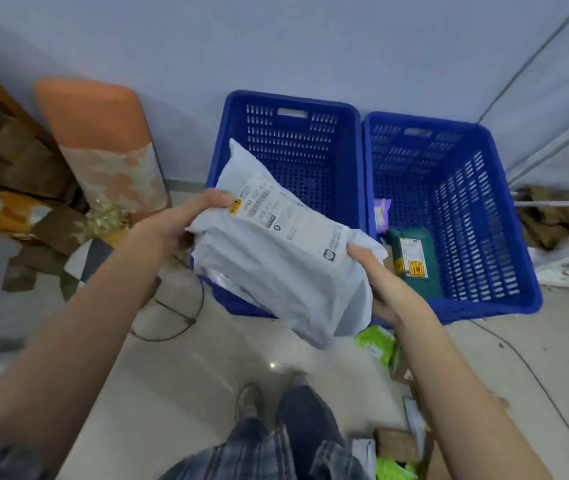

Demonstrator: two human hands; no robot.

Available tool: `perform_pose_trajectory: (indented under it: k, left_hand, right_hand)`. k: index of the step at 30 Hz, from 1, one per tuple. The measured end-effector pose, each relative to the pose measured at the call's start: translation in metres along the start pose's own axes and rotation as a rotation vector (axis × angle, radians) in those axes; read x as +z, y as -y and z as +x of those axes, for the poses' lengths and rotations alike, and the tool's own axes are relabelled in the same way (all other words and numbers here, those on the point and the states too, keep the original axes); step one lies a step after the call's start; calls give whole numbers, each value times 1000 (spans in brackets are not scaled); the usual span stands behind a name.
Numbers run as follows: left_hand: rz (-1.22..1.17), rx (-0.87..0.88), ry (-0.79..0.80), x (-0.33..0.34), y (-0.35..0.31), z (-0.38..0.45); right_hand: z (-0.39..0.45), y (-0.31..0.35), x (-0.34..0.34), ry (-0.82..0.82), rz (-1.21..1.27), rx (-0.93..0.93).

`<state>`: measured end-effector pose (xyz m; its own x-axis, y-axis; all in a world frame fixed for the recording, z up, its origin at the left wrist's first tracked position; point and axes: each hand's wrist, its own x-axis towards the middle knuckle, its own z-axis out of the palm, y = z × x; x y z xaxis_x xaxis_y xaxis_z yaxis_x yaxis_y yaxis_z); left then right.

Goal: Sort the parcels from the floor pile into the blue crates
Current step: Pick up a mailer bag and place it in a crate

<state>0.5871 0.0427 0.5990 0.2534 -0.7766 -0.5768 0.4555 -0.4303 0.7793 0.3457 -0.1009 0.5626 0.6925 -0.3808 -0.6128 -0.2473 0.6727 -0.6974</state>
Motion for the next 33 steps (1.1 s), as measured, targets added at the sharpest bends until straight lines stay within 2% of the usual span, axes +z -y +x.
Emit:
perform_pose_trajectory:
  k: [2, 4, 6, 8, 10, 11, 13, 16, 18, 20, 23, 26, 29, 31, 33]
  left_hand:
    - [44, -136, -67, -13, -13, 36]
    - [19, -178, -124, -14, -15, 70]
    - [-83, -174, -246, -9, -10, 103]
    - [-181, -123, -432, -8, -1, 128]
    - [-274, -70, -566, -10, 5, 149]
    - [-303, -70, -579, -11, 12, 157]
    - [-354, -123, -522, -9, 28, 169]
    - [-469, -167, -417, -7, 49, 182]
    - [-543, -156, -431, -24, 62, 190]
    - [-555, -141, -393, -53, 69, 204]
    - [-490, -209, -336, -98, 76, 239]
    - [-372, -335, -329, -123, 90, 278]
    - [-219, -462, -335, -129, 120, 313]
    - [-80, -501, -341, -126, 146, 333]
    - [-43, -458, -399, -126, 178, 347]
  right_hand:
    - [24, -11, 5, -79, 61, 20]
    - [49, -20, 13, -184, 214, 89]
    - [77, -31, 15, -269, 332, 149]
    - [104, -31, 20, -397, 321, 212]
    - [129, -25, 15, -546, 457, 311]
    - [138, -23, 15, -484, 486, 320]
    - [155, -21, 17, -302, 484, 215]
    - [185, -15, 20, -192, 492, 159]
    - [208, -16, 18, -146, 338, 216]
    - [234, -17, 13, -193, 101, 232]
    - [279, -19, 2, -192, -46, 240]
    - [320, -32, -10, -175, 35, 394]
    - [358, -65, -19, -209, -225, 508]
    - [377, -94, -24, -162, -379, 510]
    - [394, -120, -24, -101, -380, 447]
